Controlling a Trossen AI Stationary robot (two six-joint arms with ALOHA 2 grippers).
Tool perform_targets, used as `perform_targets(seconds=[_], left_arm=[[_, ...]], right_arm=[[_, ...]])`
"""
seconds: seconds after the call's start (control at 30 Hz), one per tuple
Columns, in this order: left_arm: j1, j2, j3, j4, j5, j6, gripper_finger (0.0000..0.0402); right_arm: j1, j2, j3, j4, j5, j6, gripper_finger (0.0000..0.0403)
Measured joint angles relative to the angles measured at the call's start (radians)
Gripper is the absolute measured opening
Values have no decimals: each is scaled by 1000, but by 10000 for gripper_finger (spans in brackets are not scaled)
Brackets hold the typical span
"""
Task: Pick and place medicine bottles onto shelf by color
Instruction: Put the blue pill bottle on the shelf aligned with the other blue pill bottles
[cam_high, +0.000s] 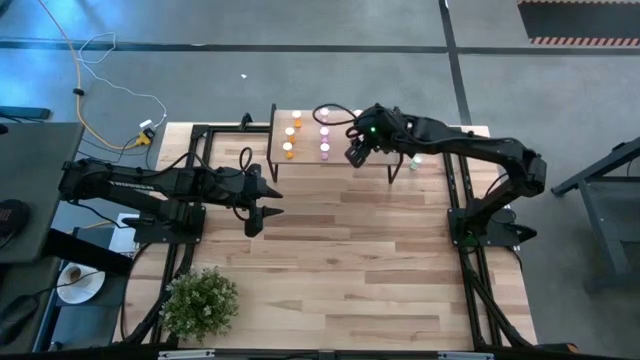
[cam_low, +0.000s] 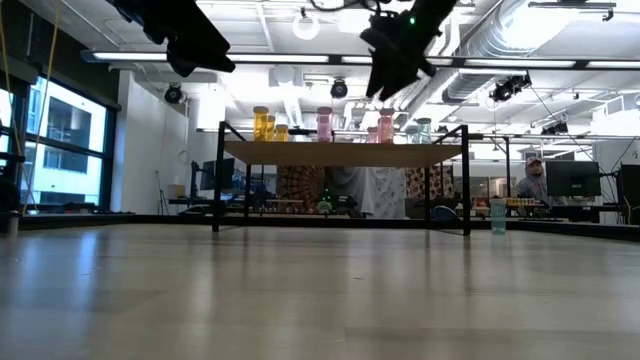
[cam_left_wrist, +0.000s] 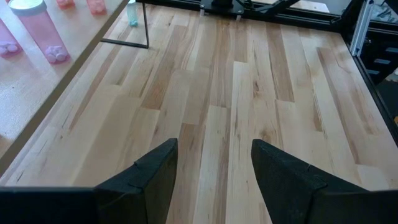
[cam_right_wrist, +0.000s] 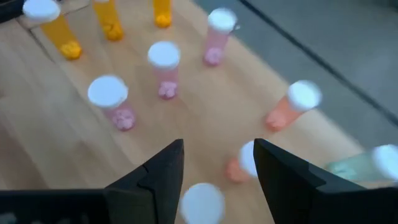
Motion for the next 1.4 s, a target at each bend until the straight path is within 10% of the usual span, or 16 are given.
perform_targets(seconds=[0.4, 0.77, 1.07, 1.4], left_arm=[[0, 0, 0, 0, 0, 0, 196], [0, 0, 0, 0, 0, 2, 196], [0, 0, 0, 0, -1, 27, 196], [0, 0, 0, -7, -1, 27, 196]], right_arm=[[0, -25, 120, -239, 233, -24, 186], [-21, -277, -110, -253, 416, 153, 186], [-129, -430, -319, -238, 386, 333, 186], [-361, -510, -475, -139, 106, 311, 186]])
